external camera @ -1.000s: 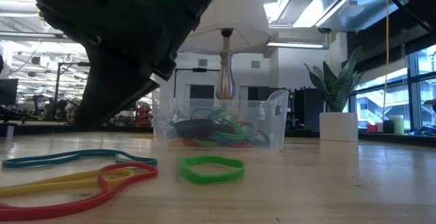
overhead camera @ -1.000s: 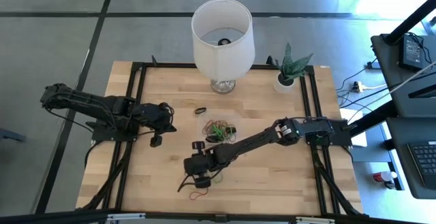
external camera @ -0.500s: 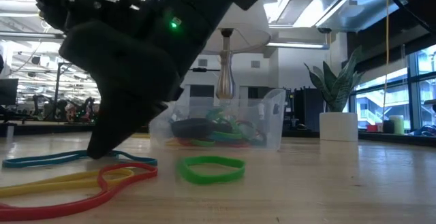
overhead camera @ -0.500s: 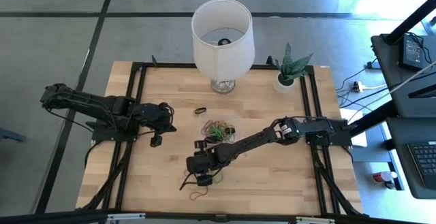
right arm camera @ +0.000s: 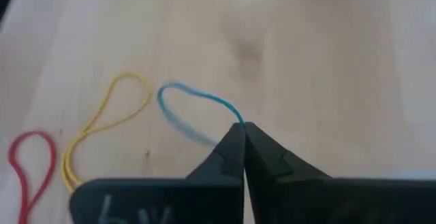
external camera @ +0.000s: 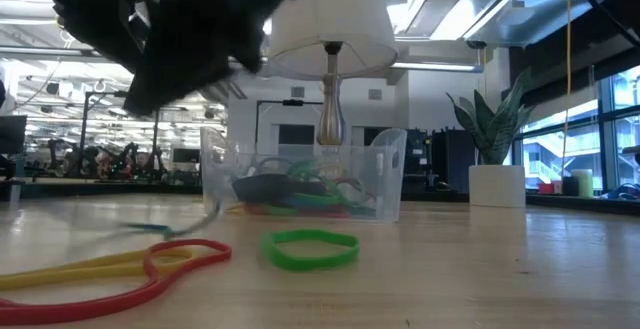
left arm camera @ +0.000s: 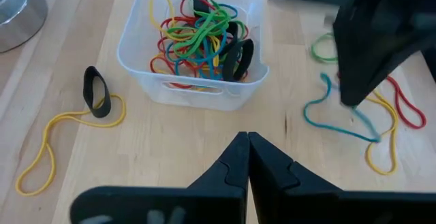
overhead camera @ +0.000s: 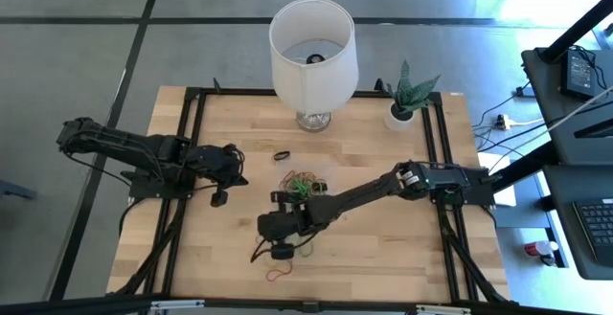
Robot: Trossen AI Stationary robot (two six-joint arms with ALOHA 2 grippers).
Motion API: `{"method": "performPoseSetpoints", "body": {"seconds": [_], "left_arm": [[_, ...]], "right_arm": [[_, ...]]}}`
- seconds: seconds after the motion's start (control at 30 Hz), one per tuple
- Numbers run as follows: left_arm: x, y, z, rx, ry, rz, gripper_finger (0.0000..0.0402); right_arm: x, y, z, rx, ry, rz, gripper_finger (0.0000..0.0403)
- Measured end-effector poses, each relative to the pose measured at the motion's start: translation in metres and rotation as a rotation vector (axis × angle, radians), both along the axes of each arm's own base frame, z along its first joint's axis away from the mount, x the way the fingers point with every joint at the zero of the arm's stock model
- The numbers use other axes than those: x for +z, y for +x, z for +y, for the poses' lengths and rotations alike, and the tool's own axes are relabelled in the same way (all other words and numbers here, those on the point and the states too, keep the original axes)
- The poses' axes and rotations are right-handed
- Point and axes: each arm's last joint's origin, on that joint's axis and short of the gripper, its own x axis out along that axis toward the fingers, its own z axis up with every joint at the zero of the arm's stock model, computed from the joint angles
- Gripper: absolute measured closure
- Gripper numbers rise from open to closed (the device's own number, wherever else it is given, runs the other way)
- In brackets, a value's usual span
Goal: Pick and place rubber bands into bin
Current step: Put the blue rubber band into the container
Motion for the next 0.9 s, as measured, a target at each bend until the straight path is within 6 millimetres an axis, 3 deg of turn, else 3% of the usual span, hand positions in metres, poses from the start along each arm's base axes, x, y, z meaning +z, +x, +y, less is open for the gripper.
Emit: {"method": "performPoseSetpoints", "body": {"seconds": [0.23, 0.33, 0.57, 0.77, 0.9], "left_arm": [[0.0, 0.0, 0.0, 0.0, 0.0, -0.001, 0.0397], [0.0, 0.0, 0.0, 0.0, 0.0, -0.001, 0.04], [0.0, 0.0, 0.0, 0.0, -0.001, -0.001, 0.0397], [0.001, 0.0, 0.0, 0.001, -0.002, -0.007, 0.04], [0.001, 0.001, 0.0, 0.002, -0.004, -0.008, 0.0397]], "right_arm": [[0.046, -0.018, -0.009, -0.065, -0.077, 0.015, 0.0401], [0.077, -0.031, -0.011, -0.11, -0.115, -0.021, 0.0401], [0.123, -0.066, -0.027, -0.175, -0.217, 0.024, 0.0401], [0.12, -0.08, -0.051, -0.234, -0.272, 0.188, 0.0401], [0.1, -0.075, -0.072, -0.279, -0.282, 0.239, 0.0401]]}}
